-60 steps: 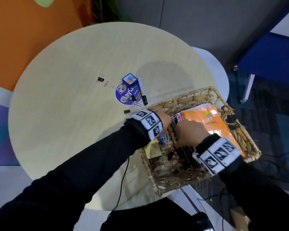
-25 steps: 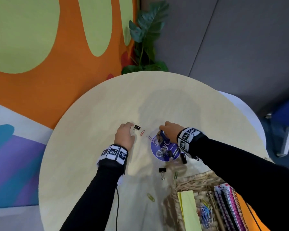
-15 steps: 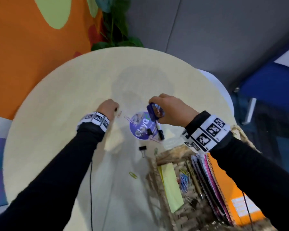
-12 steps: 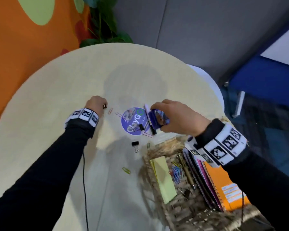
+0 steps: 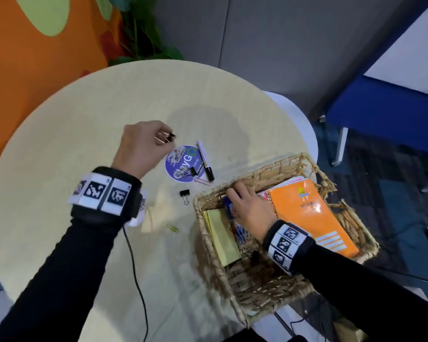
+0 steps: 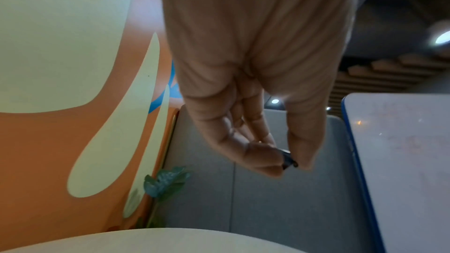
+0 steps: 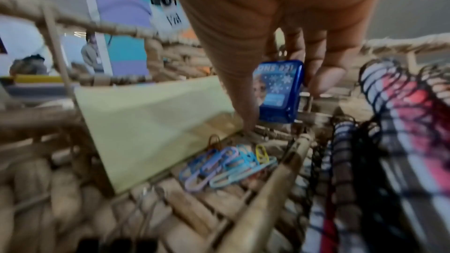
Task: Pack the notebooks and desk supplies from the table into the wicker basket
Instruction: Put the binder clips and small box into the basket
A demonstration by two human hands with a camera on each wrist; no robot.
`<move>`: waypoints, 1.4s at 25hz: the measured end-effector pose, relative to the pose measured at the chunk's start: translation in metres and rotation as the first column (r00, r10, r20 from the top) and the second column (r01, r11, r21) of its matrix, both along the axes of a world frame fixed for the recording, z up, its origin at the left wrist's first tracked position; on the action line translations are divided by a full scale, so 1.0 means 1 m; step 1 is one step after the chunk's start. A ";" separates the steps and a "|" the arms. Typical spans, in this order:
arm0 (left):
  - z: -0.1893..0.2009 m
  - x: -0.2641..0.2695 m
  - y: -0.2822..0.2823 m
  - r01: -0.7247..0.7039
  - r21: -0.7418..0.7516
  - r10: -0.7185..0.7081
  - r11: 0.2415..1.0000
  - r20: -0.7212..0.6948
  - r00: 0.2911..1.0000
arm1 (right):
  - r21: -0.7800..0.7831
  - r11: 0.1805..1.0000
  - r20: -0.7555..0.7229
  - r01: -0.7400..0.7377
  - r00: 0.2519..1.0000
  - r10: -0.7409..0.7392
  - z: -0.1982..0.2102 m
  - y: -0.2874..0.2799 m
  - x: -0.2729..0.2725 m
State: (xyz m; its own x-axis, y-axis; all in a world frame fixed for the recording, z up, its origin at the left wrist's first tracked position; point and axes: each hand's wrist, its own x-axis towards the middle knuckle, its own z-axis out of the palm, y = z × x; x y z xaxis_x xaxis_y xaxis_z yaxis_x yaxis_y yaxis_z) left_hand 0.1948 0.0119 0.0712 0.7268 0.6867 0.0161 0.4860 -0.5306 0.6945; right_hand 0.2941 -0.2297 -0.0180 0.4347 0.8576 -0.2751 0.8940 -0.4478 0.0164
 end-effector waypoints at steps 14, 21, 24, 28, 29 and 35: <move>-0.012 -0.008 -0.190 0.500 -0.113 -0.492 0.859 -0.453 0.743 | 0.277 0.932 -0.137 0.235 0.969 -0.204 0.080 -0.036 0.019; -0.040 0.047 -0.234 0.531 -0.238 -0.529 0.813 -0.684 0.503 | 0.501 0.738 -0.189 0.451 0.890 -0.416 0.136 -0.137 0.018; -0.044 0.056 -0.242 0.486 -0.267 -0.523 0.833 -0.665 0.533 | 0.499 0.706 -0.239 0.502 0.863 -0.445 0.137 -0.165 0.005; -0.012 0.055 -0.260 0.484 -0.278 -0.462 0.829 -0.830 0.314 | 0.459 0.700 -0.279 0.546 0.837 -0.470 0.129 -0.185 -0.002; -0.004 0.053 -0.264 0.500 -0.276 -0.450 0.821 -0.852 0.268 | 0.456 0.698 -0.289 0.552 0.834 -0.470 0.126 -0.187 -0.003; -0.001 0.051 -0.223 0.460 -0.180 -0.478 0.869 -0.546 0.688 | 0.424 0.730 -0.360 0.536 0.839 -0.407 0.120 -0.174 -0.002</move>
State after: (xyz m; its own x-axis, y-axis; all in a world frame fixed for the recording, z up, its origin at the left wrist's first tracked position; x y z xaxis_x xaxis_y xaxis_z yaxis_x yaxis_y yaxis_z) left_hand 0.2461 -0.2113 0.0701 0.8252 0.2478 -0.5076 0.4796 -0.7820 0.3980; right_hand 0.2924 -0.4042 0.1016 0.7998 0.5998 -0.0212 0.5116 -0.6997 -0.4987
